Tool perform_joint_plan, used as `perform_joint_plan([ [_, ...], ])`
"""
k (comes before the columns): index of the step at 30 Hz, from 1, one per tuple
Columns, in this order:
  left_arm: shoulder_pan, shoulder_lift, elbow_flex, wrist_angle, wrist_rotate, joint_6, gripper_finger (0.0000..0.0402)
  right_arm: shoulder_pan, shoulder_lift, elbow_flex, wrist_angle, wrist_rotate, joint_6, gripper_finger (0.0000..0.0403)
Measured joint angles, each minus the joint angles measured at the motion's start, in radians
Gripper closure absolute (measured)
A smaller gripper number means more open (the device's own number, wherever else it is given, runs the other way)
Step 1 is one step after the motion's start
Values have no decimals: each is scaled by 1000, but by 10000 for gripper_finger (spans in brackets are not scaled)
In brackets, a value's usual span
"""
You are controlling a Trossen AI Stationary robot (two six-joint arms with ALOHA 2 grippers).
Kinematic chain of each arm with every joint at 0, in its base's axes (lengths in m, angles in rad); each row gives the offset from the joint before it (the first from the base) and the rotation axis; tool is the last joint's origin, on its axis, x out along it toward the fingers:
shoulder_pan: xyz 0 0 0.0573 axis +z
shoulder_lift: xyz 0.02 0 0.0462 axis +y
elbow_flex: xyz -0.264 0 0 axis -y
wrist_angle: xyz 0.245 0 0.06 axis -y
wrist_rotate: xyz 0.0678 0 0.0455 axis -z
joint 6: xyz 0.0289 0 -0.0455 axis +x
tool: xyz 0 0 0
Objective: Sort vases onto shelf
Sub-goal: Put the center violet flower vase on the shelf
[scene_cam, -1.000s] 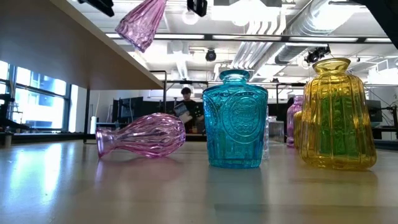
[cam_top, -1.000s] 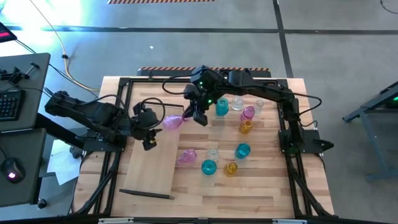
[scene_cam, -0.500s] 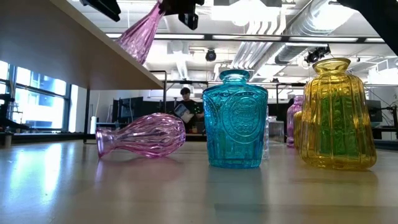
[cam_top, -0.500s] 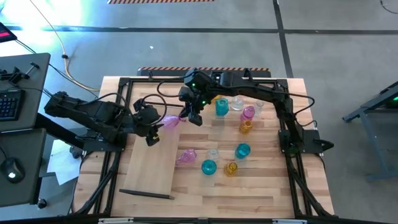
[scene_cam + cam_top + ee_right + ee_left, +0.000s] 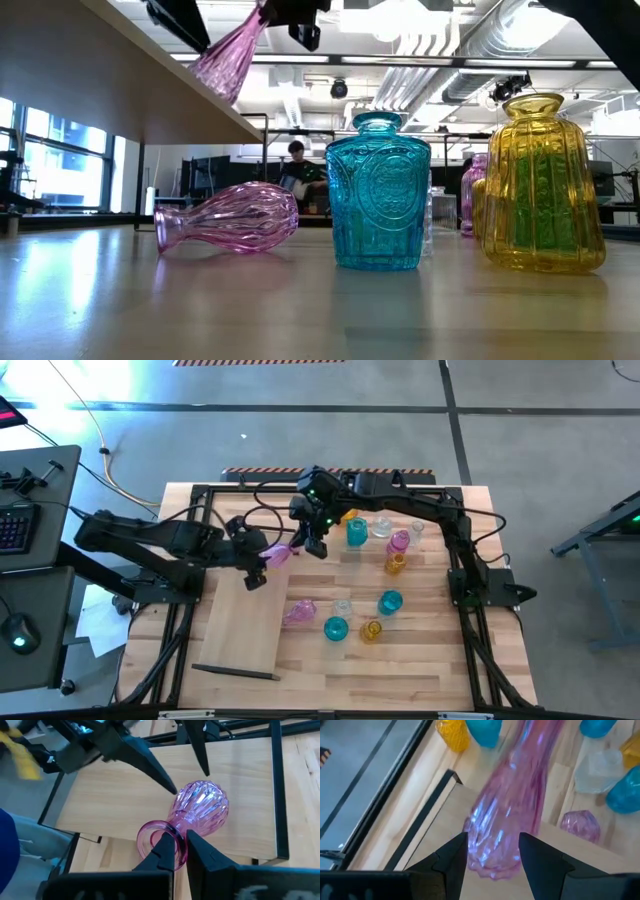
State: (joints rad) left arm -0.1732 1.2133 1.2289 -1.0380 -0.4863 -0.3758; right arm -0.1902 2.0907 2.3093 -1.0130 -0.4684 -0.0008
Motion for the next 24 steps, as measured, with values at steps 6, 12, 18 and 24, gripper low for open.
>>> perform_joint_plan([
  [6,9,-3,-93,36,29,-37,232,-2,0,-1,-24,3,0,403],
  [12,9,-8,-140,111,37,-37,232,-6,-5,-1,-47,-11,0,403],
  [18,9,-7,-140,137,44,-15,232,-12,-5,-1,-42,-41,2,403],
  [24,10,-7,-140,148,44,-15,232,-13,-2,-1,27,-48,11,403],
])
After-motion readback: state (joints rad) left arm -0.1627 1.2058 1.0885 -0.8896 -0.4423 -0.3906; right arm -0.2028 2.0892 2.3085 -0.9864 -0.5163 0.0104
